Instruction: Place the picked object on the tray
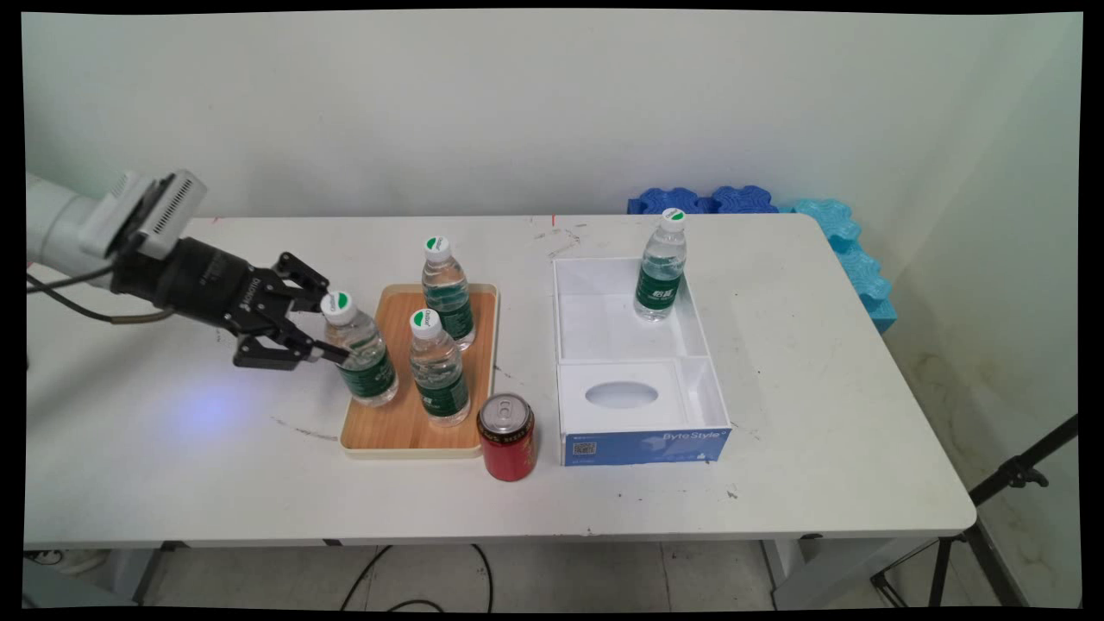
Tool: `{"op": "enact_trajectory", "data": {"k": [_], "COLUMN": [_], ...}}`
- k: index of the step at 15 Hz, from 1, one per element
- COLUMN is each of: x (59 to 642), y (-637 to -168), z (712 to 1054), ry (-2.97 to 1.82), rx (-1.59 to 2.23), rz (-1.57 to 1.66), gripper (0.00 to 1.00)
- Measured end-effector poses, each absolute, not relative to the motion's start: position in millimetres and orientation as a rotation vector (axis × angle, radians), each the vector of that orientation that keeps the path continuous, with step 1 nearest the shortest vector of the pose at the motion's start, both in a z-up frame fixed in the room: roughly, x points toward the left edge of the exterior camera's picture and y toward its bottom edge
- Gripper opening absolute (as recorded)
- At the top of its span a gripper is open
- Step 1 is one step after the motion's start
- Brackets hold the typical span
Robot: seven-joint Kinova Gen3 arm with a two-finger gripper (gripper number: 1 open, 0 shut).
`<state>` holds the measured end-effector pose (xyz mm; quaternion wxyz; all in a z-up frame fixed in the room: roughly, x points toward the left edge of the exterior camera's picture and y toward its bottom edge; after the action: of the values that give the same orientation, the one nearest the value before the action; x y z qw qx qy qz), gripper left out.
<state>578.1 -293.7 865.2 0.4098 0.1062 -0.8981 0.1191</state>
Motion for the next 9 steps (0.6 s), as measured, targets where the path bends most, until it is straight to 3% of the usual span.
{"op": "enact_trajectory", "data": {"k": [9], "x": [561], "y": [-300], "z": [843], "ry": [-2.276], "rx": [0.248], "rz": [0.294], "gripper": [0.00]}}
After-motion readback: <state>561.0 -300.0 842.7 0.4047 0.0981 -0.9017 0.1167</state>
